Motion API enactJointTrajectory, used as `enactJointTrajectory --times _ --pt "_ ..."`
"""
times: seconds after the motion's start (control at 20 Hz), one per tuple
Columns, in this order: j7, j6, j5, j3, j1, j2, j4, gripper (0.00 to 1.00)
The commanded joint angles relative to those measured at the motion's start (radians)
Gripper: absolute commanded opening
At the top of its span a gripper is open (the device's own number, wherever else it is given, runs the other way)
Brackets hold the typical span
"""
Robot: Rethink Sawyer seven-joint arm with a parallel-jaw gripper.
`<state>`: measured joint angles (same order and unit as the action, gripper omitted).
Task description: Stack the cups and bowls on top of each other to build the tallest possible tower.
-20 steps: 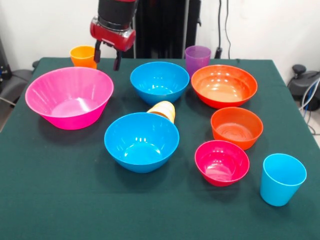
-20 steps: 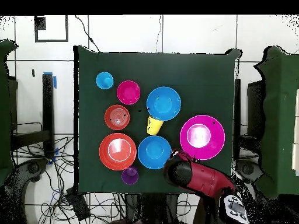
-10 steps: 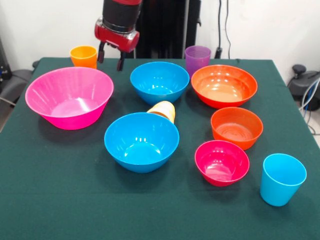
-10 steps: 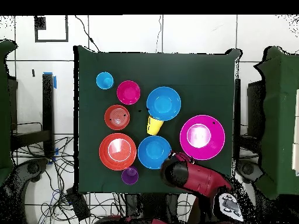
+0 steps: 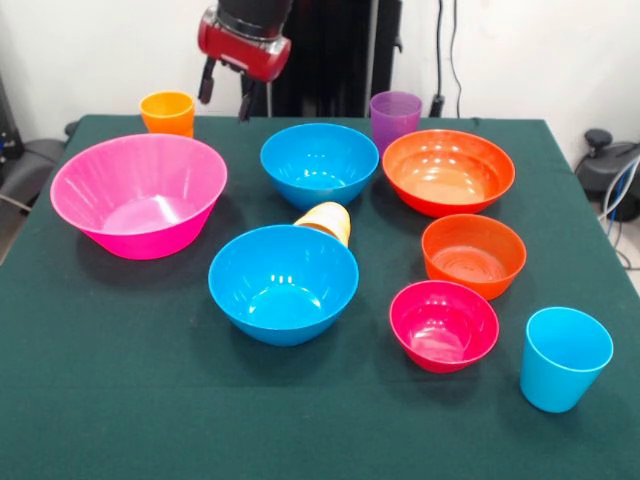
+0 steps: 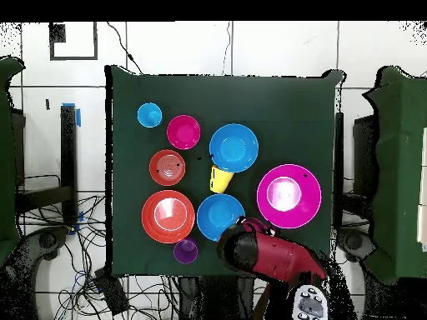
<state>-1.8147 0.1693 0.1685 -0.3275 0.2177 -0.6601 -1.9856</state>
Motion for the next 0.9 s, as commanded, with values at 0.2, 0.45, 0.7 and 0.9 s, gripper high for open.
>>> enactJointTrajectory --times 0.2,0.45,0.7,0.9 --pt "-0.094 0.127 -0.004 0.022 -0.007 0.019 0.075 1.0" --pt "-0.108 0.084 0.005 -0.01 -0.029 0.029 0.098 1.0" --pt "-0.131 0.03 0.01 -0.049 -0.029 0.062 0.094 1.0" --pt "-0.134 -0.025 0.017 -0.038 0.018 0.102 0.074 1.0"
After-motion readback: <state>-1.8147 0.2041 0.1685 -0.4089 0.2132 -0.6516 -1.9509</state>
